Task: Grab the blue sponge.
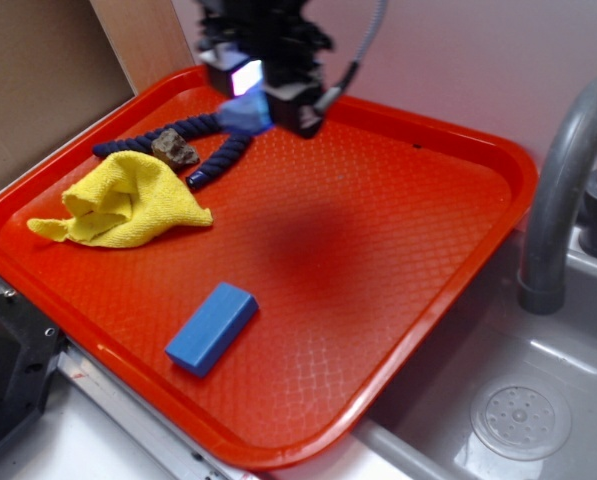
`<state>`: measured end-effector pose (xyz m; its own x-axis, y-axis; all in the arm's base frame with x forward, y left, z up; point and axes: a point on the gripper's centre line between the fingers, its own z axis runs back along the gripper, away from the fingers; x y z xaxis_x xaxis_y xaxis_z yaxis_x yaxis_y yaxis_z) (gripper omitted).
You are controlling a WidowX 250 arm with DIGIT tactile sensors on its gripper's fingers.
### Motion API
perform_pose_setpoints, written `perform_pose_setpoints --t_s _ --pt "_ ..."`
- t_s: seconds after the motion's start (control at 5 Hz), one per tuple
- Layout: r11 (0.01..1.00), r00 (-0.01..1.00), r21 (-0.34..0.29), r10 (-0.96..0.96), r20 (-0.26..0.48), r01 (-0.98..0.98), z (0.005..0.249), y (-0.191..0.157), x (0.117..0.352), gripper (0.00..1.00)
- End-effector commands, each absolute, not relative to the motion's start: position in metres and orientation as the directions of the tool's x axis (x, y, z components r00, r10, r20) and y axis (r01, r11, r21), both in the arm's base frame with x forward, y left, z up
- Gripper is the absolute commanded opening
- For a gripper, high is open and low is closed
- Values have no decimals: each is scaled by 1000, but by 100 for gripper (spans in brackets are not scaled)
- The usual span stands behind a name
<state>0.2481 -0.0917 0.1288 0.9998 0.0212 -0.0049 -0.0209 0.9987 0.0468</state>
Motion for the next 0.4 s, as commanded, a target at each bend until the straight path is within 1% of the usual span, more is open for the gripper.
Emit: perform_pose_setpoints --t_s 0.0,0.2 --pt "999 999 -40 29 14 -29 164 -88 204 0" --pt "999 998 -34 -8 55 10 167 -84 209 0"
